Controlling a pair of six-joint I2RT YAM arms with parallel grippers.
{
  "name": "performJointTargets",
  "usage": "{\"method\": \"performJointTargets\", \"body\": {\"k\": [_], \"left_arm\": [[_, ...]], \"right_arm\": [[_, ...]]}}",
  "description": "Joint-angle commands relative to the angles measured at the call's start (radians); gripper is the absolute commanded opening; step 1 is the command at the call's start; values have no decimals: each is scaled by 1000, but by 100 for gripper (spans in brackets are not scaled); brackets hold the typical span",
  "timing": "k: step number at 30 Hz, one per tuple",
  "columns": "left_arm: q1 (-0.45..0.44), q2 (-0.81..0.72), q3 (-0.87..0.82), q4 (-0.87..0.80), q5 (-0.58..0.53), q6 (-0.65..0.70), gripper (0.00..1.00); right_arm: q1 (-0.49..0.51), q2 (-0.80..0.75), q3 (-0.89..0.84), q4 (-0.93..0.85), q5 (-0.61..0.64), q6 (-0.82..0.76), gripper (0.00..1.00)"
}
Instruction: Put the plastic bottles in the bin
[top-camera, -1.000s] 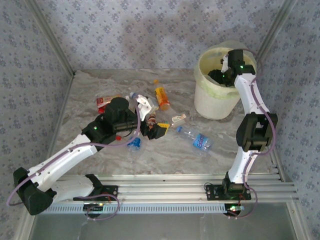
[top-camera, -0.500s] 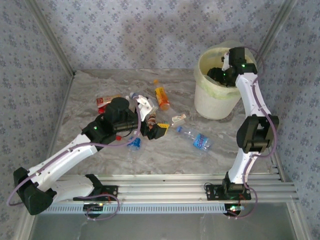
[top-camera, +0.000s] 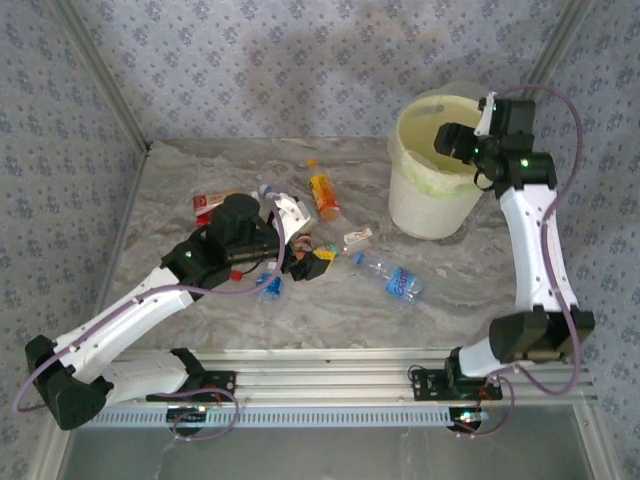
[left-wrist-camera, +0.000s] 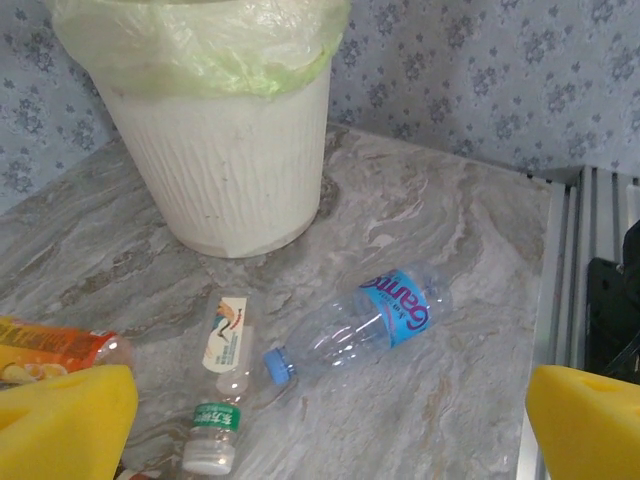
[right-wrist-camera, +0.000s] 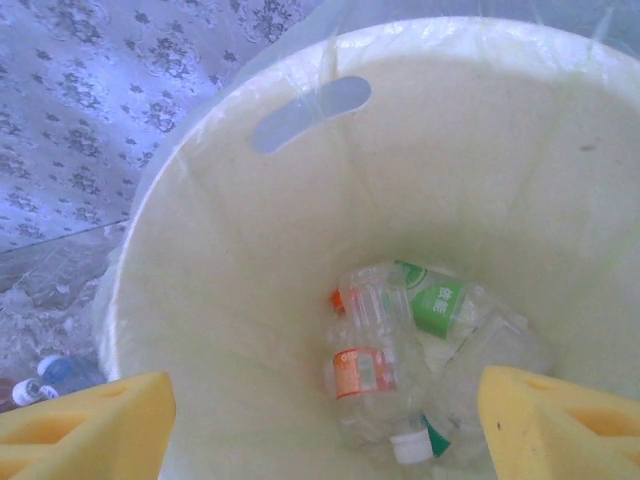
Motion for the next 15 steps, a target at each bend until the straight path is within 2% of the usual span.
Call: {"method": "performJointTargets", "body": {"k": [1, 8, 11, 15], "left_arm": [[-8, -9, 53, -72, -43, 84, 100], [-8, -11, 69, -139, -136, 163, 100], [-8, -11, 71, -155, -177, 182, 100], [-8, -15, 68, -152, -175, 181, 100]], "right_arm": [[37, -108, -92, 35, 54, 46, 82], [147, -317, -319, 53, 70, 174, 83], [211, -369, -406, 74, 55, 241, 83], [318, -403, -481, 101, 122, 314, 83]]}}
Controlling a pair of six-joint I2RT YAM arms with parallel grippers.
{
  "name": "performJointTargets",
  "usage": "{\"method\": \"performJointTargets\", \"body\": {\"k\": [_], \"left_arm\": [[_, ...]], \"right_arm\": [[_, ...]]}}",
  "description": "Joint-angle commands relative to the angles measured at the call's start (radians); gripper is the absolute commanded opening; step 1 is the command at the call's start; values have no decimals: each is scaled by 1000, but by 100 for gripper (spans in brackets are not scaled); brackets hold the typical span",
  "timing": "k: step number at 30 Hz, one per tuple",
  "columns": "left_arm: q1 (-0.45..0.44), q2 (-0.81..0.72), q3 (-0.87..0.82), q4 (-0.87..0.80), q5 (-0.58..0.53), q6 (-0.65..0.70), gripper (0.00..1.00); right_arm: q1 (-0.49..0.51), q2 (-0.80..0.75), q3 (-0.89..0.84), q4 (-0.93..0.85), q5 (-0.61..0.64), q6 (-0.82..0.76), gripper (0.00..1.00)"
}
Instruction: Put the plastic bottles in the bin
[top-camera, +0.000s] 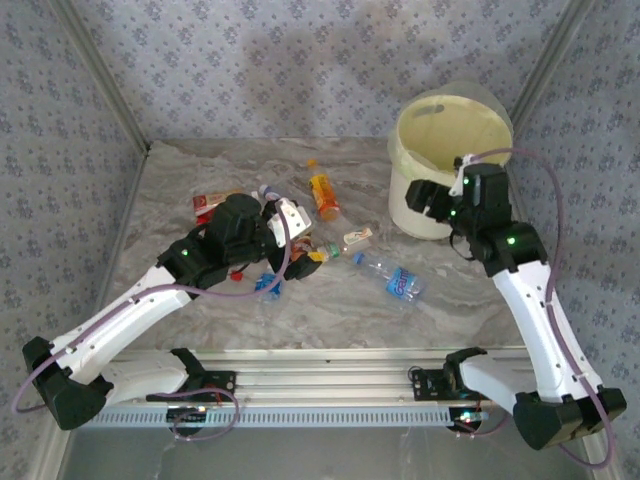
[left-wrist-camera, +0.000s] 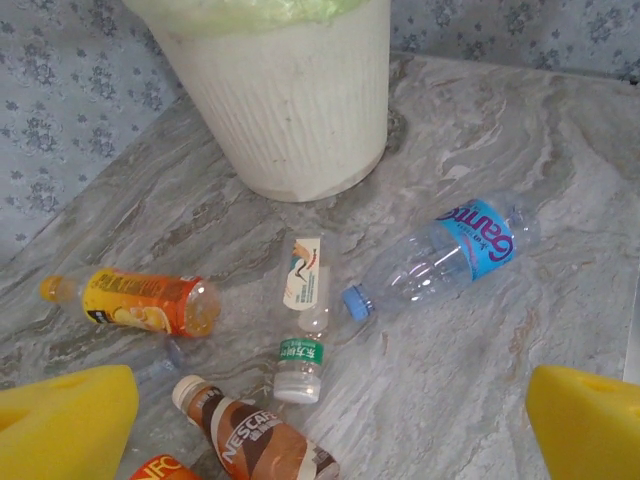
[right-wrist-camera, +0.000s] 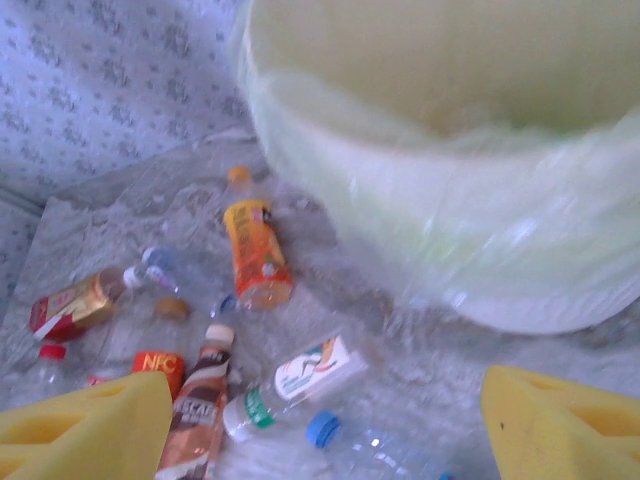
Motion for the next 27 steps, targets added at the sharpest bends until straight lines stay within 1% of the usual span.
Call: {"method": "performJointTargets", "body": {"k": [1, 6, 11, 15, 21, 25, 27], "left_arm": [[-7, -13, 38, -17, -16, 25, 100], [-9, -1, 38, -7, 7, 5, 100], [-22, 11, 36, -5, 3, 2, 100], [-26, 12, 31, 0, 3, 1, 100], [-32, 23, 30, 0, -4, 1, 100], [-33, 29, 31, -3, -6, 1, 100], [-33, 28, 31, -4, -7, 1, 100]], "right_arm": [[70, -18, -72, 42, 79, 112, 83], [154, -2, -189, 149, 143, 248, 86], [213, 76, -259, 241, 190, 349, 90], [240, 161, -274, 296, 210, 403, 92], [267, 321, -275, 381, 206, 484, 95], [275, 425, -242, 381, 217, 540, 100], [277, 461, -234, 388, 219, 558, 100]]}}
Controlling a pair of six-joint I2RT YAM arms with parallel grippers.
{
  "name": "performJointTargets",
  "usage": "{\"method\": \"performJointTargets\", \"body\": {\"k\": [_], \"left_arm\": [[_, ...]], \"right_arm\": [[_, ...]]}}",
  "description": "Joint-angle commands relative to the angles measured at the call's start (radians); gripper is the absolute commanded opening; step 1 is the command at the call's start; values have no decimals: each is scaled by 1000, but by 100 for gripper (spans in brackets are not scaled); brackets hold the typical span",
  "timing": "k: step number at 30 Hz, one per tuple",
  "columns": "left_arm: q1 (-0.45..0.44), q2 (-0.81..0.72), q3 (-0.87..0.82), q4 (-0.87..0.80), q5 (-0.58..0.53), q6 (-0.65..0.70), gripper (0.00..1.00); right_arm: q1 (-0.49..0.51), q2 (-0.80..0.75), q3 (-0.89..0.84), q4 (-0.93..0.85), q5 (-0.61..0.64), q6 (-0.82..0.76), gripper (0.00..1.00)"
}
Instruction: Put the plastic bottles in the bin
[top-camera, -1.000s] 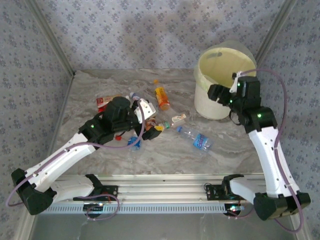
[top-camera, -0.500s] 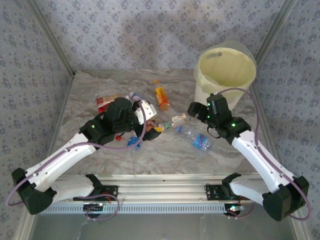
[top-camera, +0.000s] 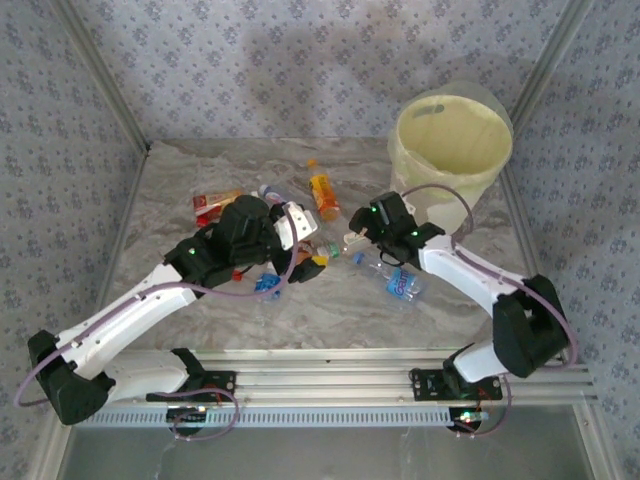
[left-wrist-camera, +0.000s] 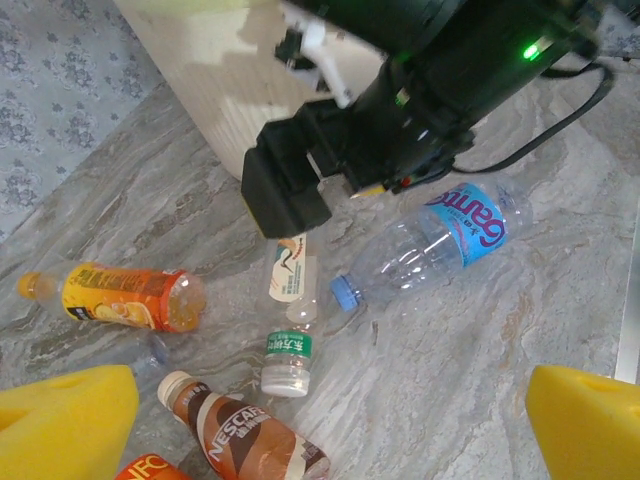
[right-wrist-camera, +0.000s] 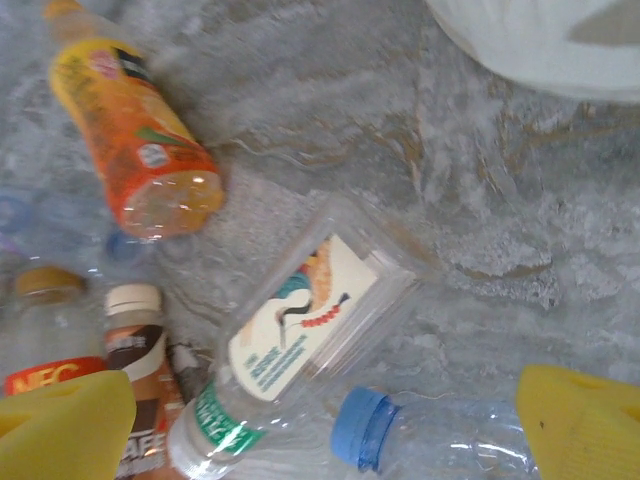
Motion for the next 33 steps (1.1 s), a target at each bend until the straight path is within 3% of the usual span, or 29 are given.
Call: {"method": "performJointTargets", "body": {"k": [1, 20, 33], "left_arm": [[-9, -1, 31, 3, -5, -6, 100], [-8, 3, 33, 0, -10, -3, 100], [-10, 13, 31, 0, -6, -3, 100]], "right_arm": [[9, 50, 32, 26, 33, 79, 100], [10, 284, 124, 86, -2, 147, 100], [27, 432, 277, 41, 32, 115, 88]]}}
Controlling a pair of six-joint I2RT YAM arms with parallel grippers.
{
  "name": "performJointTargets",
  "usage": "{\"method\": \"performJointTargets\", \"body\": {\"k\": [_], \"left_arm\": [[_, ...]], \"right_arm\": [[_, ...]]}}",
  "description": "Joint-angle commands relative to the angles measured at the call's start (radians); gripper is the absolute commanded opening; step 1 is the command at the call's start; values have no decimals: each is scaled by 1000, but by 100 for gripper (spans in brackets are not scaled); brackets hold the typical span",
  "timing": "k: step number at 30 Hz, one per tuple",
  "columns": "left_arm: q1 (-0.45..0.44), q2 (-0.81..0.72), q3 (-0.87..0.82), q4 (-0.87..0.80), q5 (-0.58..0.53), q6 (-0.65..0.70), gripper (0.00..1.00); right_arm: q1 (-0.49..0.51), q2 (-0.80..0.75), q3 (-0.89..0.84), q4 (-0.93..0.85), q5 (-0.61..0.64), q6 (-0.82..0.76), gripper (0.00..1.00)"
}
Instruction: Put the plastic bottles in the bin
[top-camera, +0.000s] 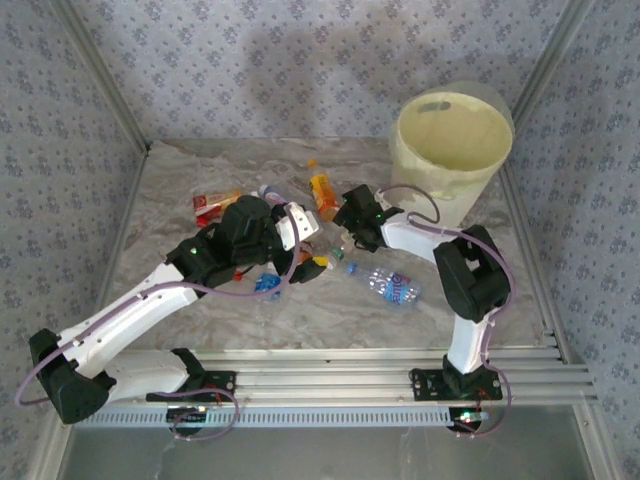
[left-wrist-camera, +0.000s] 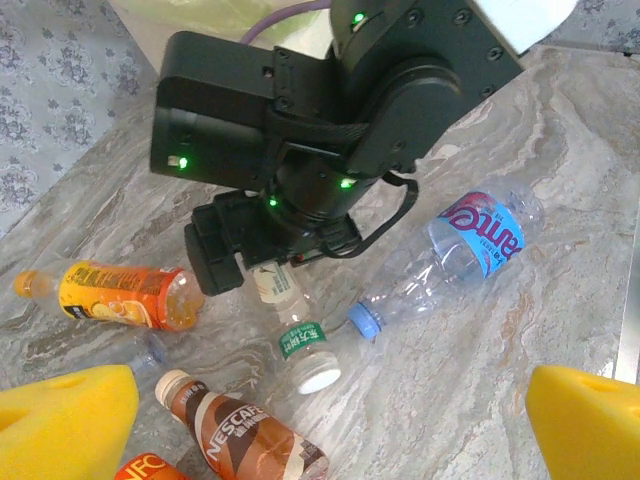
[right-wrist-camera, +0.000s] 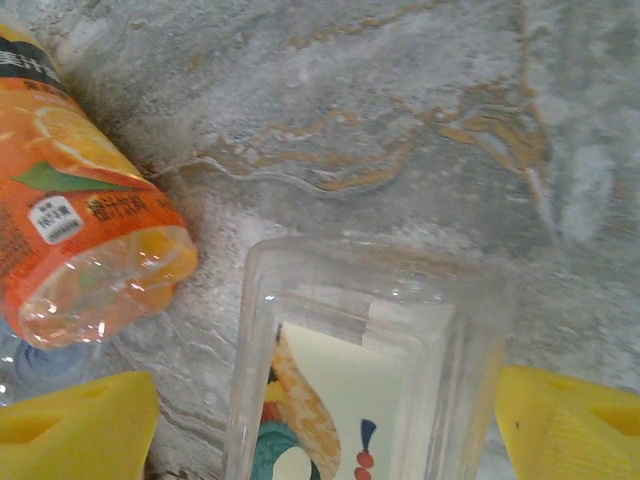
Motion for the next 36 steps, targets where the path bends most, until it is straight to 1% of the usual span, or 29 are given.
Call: {"method": "performJointTargets", "body": {"k": [1, 6, 13, 16, 20, 23, 31, 36], "left_arm": [[-7, 4, 29, 0, -3, -3, 100], [-7, 5, 30, 0, -2, -4, 100], [-7, 5, 30, 0, 0, -4, 99], [-7, 5, 29, 0, 0, -4, 100], [-8, 2, 31, -1, -4, -4, 100], [-7, -3, 30, 4, -12, -6, 100], [-7, -26, 5, 60, -40, -43, 100], [-7, -67, -34, 138, -63, -96, 100]], "right_arm": [[12, 46, 54, -42, 30, -14, 87], [22, 105, 118, -95, 59, -37, 85], [28, 141, 144, -132, 83, -49, 82], [31, 141, 156, -152, 108, -73, 78], [35, 135, 176, -173, 146, -135, 71], [40, 107, 169, -141, 172, -199, 65], [62, -11, 145, -18, 181, -381, 62], [73, -119, 127, 18, 166, -471, 61]]}}
